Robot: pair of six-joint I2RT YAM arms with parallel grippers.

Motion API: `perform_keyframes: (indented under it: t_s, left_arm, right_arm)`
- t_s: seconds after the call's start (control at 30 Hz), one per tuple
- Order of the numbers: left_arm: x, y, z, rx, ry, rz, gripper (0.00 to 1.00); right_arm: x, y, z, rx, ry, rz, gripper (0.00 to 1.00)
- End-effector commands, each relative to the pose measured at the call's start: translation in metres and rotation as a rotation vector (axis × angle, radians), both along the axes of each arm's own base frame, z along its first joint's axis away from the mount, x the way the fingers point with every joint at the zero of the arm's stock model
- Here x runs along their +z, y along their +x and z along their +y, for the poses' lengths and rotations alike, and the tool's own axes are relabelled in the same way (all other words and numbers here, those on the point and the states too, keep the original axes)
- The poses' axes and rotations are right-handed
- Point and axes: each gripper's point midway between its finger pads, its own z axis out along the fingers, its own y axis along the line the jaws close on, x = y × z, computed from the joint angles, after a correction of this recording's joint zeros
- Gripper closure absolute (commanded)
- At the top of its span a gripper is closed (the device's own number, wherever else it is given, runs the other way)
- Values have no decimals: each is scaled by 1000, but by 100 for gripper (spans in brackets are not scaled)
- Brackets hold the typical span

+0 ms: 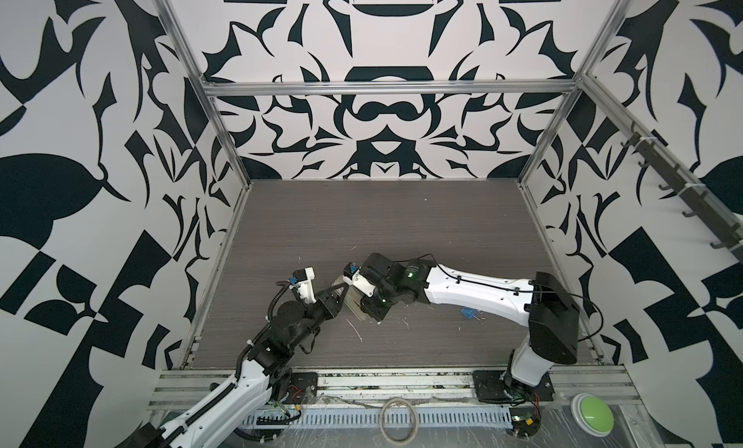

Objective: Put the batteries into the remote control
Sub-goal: 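Slide the beige cover over the battery compartment with the right gripper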

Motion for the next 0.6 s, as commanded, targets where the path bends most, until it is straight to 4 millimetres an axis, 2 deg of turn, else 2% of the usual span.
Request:
perform_keyframes:
  t_s: [0.0,0.23,0.57]
  left_arm:
    - [16,-4,-5,-35,-50,-57,100]
    - [16,-7,-9,-62,-55,-61,100]
    - [20,-10,-12,-89,-65,-71,100]
  right_arm:
    - [18,2,16,7,61,-10,100]
    - [21,4,16,1,65,-20,99]
    - [22,6,16,-5,62,-25,86]
